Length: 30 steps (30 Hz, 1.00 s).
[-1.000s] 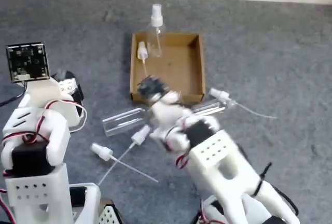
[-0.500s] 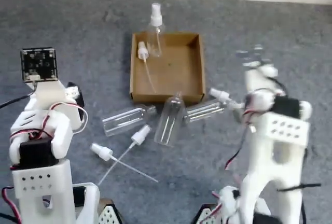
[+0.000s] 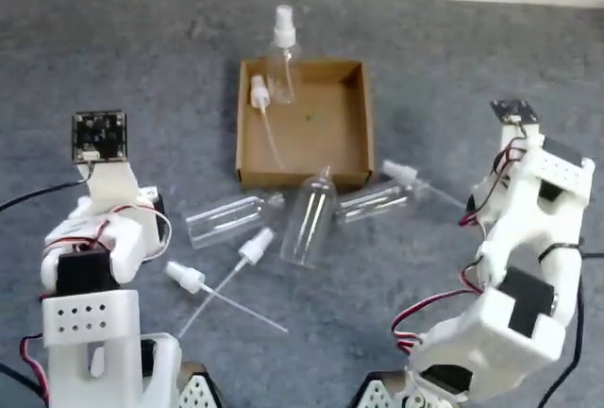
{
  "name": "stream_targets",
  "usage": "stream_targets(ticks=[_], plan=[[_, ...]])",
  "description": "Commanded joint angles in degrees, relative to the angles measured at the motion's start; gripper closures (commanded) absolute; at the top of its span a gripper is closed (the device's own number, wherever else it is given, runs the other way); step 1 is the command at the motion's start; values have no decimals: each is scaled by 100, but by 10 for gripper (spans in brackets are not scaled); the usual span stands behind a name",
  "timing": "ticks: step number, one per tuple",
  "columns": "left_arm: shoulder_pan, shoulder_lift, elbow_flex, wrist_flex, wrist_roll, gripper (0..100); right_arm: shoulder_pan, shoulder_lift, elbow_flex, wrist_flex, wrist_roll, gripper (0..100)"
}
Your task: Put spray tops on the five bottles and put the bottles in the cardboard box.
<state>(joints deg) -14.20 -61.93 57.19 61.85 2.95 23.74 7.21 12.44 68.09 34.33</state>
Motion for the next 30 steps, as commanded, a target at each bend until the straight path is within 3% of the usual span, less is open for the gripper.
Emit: stream_targets(ticks=[1,7,10,13,18,24,30], plan=[[-66,-66,242,-360,-105,992,66,-66,-356,-84,62,738],[-321,-75,488,-378,-404,992,-127,-84,-418,558,44,709],[-444,-75,681,-378,-422,992,-602,-215,-840,919,-229,709],[-620,-75,796,-378,-422,992,-1358,-470,-1569,1349,-923,709],[-1165,-75,927,-413,-431,992,-3231,-497,-2853,2009,-1688,709],[-1622,-75,1982,-1495,-923,992,-4945,268,-3829,1657,-2338,710],[-1675,-75,2404,-1978,-941,992,-5525,1358,-4409,497,-2848,710]])
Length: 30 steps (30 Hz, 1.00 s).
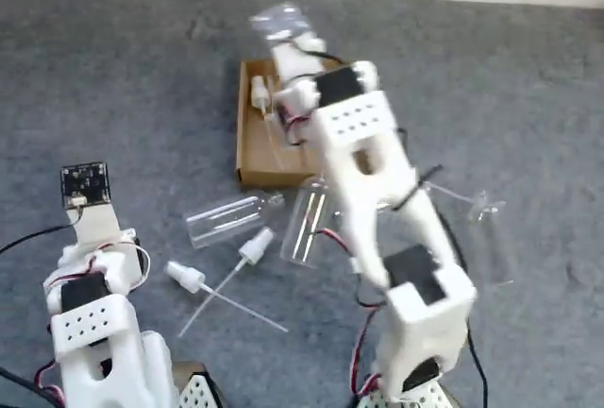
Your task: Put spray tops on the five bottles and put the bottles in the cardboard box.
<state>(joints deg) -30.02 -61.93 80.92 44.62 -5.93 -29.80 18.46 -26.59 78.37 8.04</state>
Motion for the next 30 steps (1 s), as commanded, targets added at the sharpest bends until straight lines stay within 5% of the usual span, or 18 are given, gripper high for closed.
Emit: stream_targets(ticks=[1,11,30], plan=[[-92,-75,40,-255,-53,992,-215,418,-558,-699,-273,710],[-57,-75,119,-290,-53,992,-268,1877,-936,-1965,-334,710],[-84,-75,127,-290,-53,992,-92,3011,-1385,-2149,-325,861]])
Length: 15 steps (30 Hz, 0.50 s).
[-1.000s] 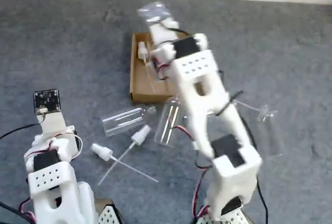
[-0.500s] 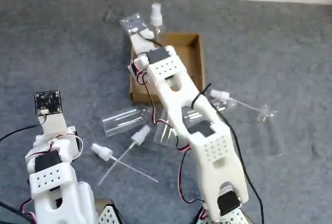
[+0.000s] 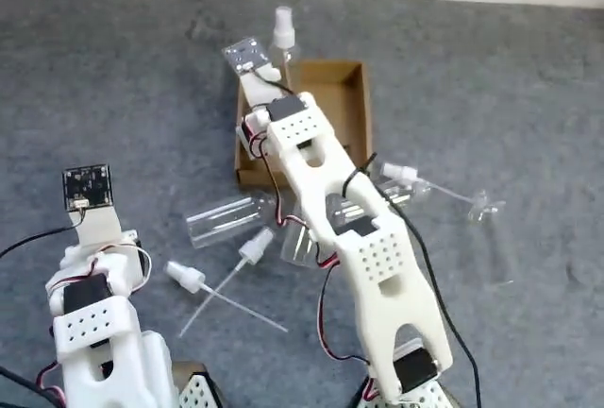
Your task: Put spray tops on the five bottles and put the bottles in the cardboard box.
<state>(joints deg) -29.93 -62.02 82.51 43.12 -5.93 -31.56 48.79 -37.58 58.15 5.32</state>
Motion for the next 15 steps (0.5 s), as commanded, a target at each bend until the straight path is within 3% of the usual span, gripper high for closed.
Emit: stream_targets(ticks=[1,7,15], plan=[[-92,-66,-31,-141,-53,992,92,4,-286,-127,-53,865],[-92,-66,-22,-141,-53,992,101,-4,-286,-145,-53,991],[-92,-66,-13,-141,-53,992,101,-22,-295,-127,-53,995]])
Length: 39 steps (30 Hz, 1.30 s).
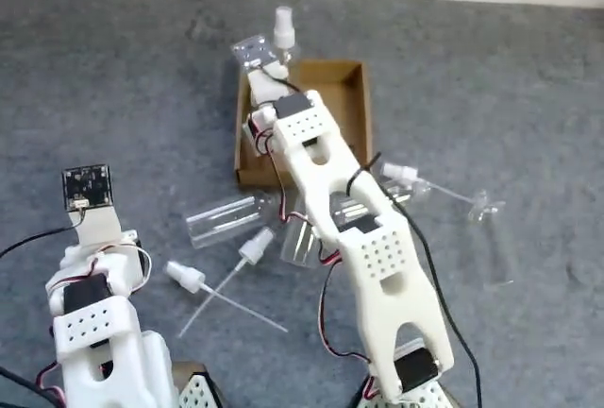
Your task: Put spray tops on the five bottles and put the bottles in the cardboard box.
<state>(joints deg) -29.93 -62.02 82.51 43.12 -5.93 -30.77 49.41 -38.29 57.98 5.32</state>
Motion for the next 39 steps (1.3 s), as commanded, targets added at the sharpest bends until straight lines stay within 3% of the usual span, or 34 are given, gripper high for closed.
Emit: stream_targets(ticks=[1,26,39], plan=[[-92,-66,-13,-141,-53,992,22,-84,-233,-110,-53,995],[-92,-66,-4,-141,-62,992,22,-40,-2756,1640,-53,995],[-75,-66,-4,-141,-62,992,101,-40,-2862,1402,-53,995]])
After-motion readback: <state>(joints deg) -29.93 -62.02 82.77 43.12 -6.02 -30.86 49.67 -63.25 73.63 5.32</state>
